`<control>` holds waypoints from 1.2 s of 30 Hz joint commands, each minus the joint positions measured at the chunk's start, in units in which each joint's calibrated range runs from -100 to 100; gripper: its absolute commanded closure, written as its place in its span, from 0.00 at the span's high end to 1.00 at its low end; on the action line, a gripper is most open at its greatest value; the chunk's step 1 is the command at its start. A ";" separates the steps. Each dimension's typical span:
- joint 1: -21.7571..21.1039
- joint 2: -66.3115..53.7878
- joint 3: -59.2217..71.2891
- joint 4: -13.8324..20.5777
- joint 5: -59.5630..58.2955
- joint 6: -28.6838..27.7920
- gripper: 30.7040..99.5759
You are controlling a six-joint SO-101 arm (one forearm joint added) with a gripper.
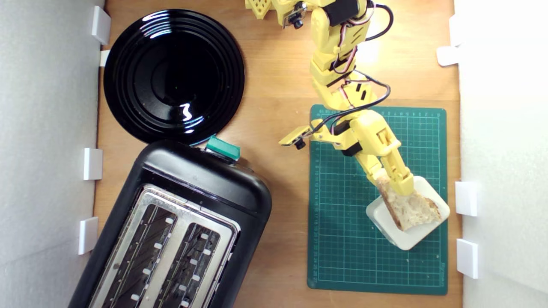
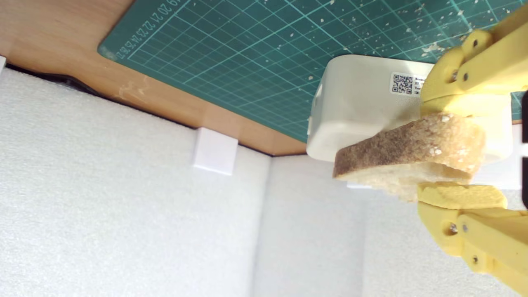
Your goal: Pick bread and place in toaster
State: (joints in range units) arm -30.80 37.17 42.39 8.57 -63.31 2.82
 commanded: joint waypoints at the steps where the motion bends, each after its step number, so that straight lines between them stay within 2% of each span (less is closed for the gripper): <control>1: -0.79 -0.65 -2.22 -0.41 -1.20 0.19 0.51; 11: -0.79 -0.56 -2.13 -0.41 -1.20 0.14 0.38; 19: -0.06 -1.48 -1.77 -0.41 -1.29 0.29 0.38; 36: 6.79 -25.27 -0.77 -0.41 0.51 0.61 0.38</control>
State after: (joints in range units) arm -26.32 22.13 41.93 8.66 -63.39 3.03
